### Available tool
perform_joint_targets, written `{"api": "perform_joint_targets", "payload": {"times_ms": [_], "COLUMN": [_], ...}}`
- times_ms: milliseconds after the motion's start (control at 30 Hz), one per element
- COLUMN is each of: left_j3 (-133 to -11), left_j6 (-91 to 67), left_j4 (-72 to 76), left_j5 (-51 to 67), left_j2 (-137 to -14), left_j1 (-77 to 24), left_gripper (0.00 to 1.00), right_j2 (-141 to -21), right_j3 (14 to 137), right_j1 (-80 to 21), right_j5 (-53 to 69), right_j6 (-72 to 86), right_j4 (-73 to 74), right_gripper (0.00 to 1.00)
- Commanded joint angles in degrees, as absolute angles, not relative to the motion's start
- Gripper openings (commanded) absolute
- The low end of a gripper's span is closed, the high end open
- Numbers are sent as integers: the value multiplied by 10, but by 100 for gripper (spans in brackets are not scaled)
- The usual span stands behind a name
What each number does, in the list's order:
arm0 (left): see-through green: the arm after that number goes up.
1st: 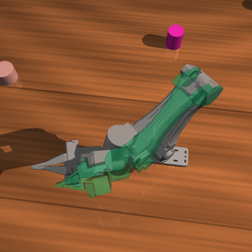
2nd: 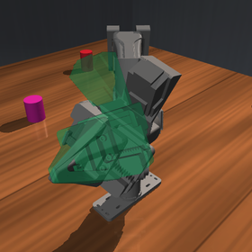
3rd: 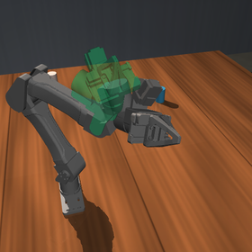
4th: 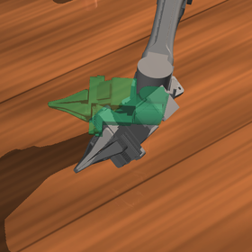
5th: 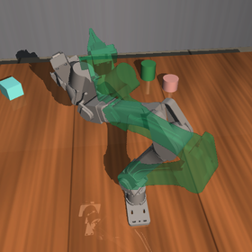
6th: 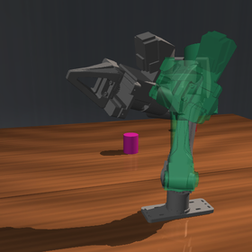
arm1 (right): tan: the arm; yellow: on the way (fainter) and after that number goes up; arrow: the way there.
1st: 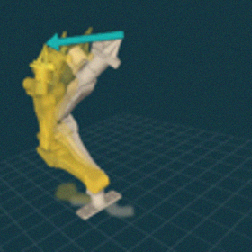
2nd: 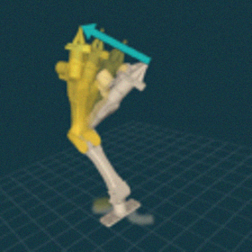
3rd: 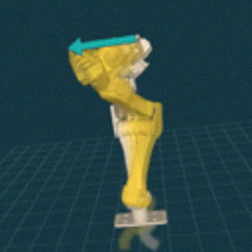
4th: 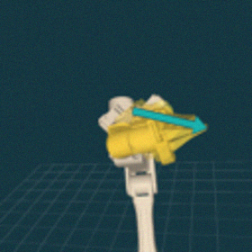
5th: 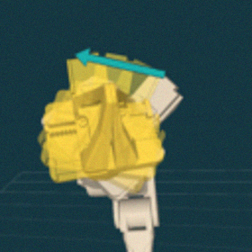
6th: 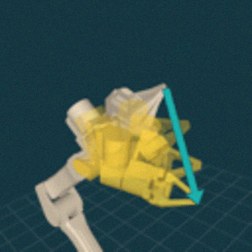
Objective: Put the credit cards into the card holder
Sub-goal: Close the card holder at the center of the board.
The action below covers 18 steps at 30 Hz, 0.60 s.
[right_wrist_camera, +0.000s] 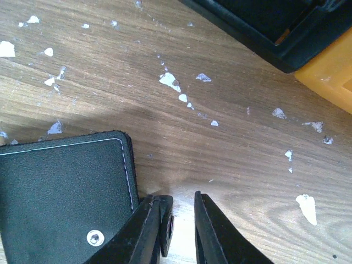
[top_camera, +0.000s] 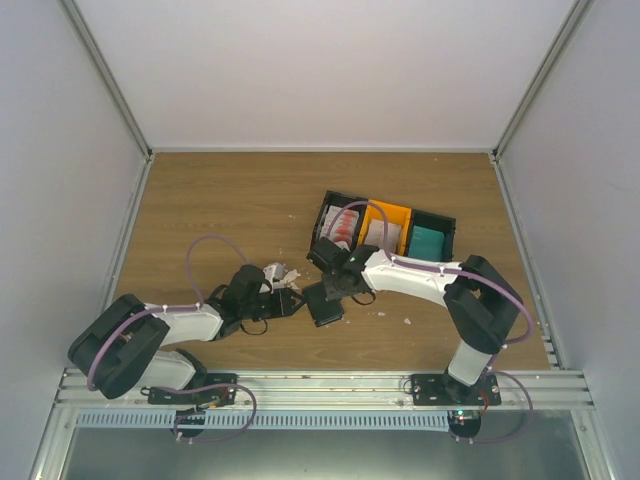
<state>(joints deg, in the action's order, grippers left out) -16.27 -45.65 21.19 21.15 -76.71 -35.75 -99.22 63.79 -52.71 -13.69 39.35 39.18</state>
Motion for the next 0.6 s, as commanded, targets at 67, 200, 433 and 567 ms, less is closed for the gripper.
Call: {"api": "perform_joint_targets", "payload": {"times_ms": [67,200,433,567], "left_j3": [-158,-157,-159,-160], "left_j6": [-450,-451,-451,-450], "left_j4": [225,227,227,228], "left_j5": [205,206,207,208], "left_j2": [-779,-784,-785,-787], "left_j1": [-359,-359,-360,-359], "left_gripper": [43,43,42,43], "right_j2": [-963,-965,-971,-974], "right_j3": [631,628,623,622], "right_j1": [-529,-529,-529,-529], "right_j5": [-153,-150,-132,-136], "right_j6": [412,408,398,405], "right_j4": [388,387,378,384], "right_gripper": [20,18,17,8]}}
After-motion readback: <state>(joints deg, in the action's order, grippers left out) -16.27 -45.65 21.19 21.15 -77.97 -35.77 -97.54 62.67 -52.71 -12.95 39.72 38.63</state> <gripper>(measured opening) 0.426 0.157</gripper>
